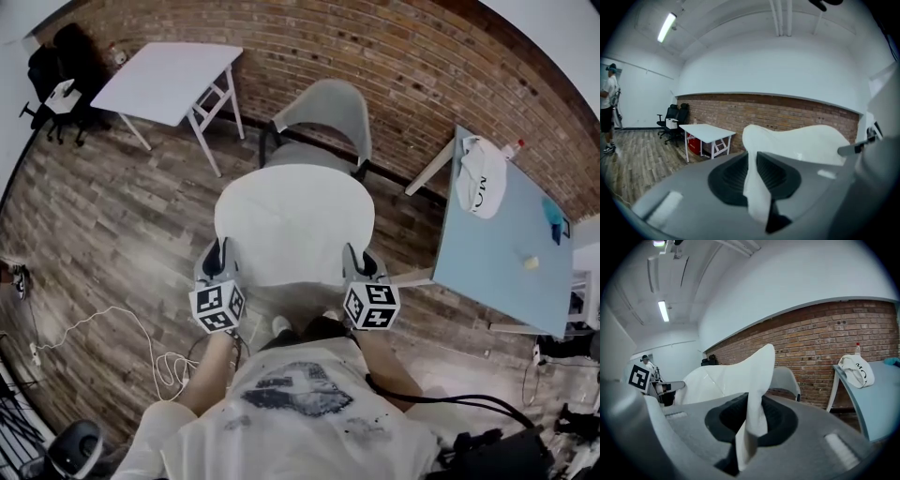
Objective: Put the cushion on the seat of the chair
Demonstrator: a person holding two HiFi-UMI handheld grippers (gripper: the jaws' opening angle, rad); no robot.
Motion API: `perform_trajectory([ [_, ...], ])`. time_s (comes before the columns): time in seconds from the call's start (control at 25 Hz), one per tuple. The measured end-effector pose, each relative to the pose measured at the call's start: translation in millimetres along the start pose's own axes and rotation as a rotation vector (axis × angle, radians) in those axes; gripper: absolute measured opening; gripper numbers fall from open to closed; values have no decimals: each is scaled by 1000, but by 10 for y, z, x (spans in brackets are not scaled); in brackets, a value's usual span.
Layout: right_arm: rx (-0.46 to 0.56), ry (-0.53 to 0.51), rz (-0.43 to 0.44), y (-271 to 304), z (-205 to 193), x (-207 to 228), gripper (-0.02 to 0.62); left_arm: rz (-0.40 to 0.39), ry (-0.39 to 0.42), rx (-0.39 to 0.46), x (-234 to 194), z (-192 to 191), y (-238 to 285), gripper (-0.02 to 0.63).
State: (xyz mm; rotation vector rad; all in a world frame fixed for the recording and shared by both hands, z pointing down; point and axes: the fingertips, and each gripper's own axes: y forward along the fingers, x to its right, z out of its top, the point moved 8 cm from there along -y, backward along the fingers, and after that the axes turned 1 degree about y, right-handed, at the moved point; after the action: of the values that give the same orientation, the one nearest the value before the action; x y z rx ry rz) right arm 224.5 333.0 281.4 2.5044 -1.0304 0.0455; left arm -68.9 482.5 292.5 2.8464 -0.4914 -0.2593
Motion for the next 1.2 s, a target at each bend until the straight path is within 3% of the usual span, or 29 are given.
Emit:
perform_trajectory([
  [0.64, -5, 63, -68, 975, 231, 313, 44, -70, 41, -51, -134, 206, 1235, 51],
  [1.2, -28, 156, -107, 1989, 682, 1298, 44, -120, 123, -113, 365, 641, 2870, 51],
])
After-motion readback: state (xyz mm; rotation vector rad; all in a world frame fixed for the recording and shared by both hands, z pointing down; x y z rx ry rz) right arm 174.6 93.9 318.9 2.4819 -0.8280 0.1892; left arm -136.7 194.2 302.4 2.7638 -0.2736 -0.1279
